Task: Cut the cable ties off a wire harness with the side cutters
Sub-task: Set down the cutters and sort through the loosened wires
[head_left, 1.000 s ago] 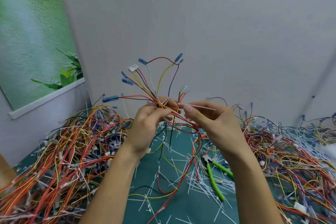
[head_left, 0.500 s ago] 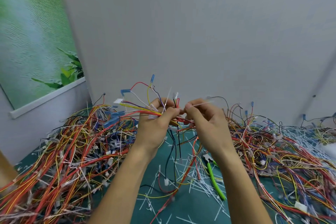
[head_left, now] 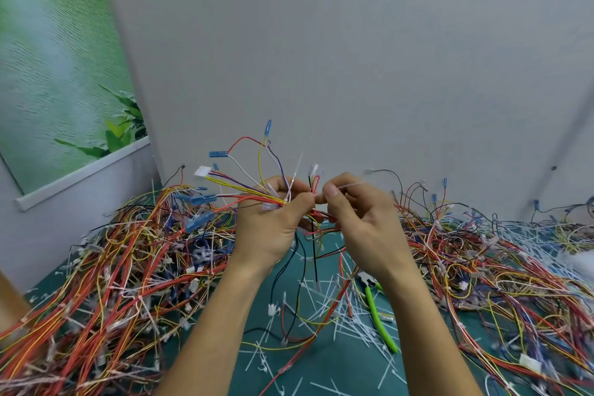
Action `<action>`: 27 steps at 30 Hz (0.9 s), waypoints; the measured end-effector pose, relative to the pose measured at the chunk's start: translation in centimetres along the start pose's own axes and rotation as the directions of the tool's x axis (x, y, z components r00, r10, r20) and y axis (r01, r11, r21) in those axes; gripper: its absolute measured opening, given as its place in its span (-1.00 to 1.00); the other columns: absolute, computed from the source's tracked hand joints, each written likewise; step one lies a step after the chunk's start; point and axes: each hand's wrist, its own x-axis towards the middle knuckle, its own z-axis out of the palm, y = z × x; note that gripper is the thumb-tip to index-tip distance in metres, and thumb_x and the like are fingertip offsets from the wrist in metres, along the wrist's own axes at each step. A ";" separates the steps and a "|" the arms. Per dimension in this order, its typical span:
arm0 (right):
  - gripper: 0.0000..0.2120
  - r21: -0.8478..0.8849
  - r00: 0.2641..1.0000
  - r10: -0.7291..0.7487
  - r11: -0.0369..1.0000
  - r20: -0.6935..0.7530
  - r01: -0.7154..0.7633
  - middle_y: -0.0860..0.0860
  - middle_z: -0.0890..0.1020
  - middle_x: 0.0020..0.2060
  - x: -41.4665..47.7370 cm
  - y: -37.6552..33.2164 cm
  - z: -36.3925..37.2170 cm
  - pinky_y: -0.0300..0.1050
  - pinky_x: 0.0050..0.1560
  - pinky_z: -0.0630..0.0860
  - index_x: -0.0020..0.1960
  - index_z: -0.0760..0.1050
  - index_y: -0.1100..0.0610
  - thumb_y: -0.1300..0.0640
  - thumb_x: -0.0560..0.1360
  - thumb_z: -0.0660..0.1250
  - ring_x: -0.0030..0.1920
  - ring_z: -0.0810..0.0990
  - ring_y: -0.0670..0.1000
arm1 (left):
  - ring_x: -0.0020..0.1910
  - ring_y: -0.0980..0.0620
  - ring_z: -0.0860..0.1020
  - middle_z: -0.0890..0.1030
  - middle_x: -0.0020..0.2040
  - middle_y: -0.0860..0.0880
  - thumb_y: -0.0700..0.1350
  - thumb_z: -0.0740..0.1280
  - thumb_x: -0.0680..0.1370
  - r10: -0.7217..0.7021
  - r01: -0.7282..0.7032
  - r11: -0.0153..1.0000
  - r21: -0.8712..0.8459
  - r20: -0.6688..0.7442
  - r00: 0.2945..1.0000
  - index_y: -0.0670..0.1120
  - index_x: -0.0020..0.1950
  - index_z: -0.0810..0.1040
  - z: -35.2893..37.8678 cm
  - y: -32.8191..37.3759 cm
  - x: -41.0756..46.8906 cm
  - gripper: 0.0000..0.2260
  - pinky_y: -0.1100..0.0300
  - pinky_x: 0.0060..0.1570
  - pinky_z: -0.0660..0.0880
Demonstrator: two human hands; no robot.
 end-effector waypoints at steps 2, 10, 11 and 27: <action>-0.79 0.022 1.000 -0.002 1.000 0.013 0.002 0.10 0.60 -0.28 0.0 -0.1 -0.1 0.13 -0.24 0.47 -0.14 0.57 -0.06 -0.02 0.63 0.26 -0.22 0.53 0.17 | -0.28 -0.05 0.69 0.72 -0.24 -0.10 -0.16 0.51 0.40 0.004 -0.004 1.000 0.003 -0.005 1.000 -0.11 -0.15 0.62 0.1 0.1 0.0 -0.90 0.16 -0.39 0.58; -0.80 0.038 0.999 -0.003 0.999 0.046 0.001 -0.09 0.54 -0.34 0.0 -0.3 -0.5 -0.11 -0.25 0.41 -0.12 0.60 0.05 0.03 0.63 0.28 -0.27 0.48 -0.04 | -0.30 -0.02 0.68 0.70 -0.27 -0.07 -0.21 0.49 0.46 0.049 -0.050 0.999 0.002 0.043 0.998 -0.02 -0.21 0.66 -0.2 0.3 -0.1 -0.89 0.17 -0.36 0.60; -0.80 0.035 0.999 0.001 0.999 0.047 -0.003 -0.07 0.56 -0.33 0.0 -0.4 -0.5 -0.06 -0.25 0.43 -0.11 0.61 0.05 0.03 0.62 0.28 -0.26 0.50 0.00 | -0.29 -0.04 0.68 0.70 -0.26 -0.08 -0.19 0.49 0.45 0.049 -0.050 0.999 0.005 0.042 0.998 -0.01 -0.22 0.66 -0.2 0.4 0.0 -0.90 0.15 -0.35 0.61; -0.64 0.334 0.906 0.379 0.843 0.189 -0.422 0.11 0.75 -0.12 0.6 0.8 -2.1 -0.03 0.02 0.69 0.14 0.66 0.19 -0.01 0.44 0.50 -0.07 0.75 0.14 | -0.27 0.06 0.65 0.71 -0.14 -0.13 -0.19 0.45 0.44 -0.142 0.193 0.929 -0.316 0.176 0.974 0.00 -0.13 0.68 -1.1 0.1 0.6 -0.91 0.24 -0.28 0.58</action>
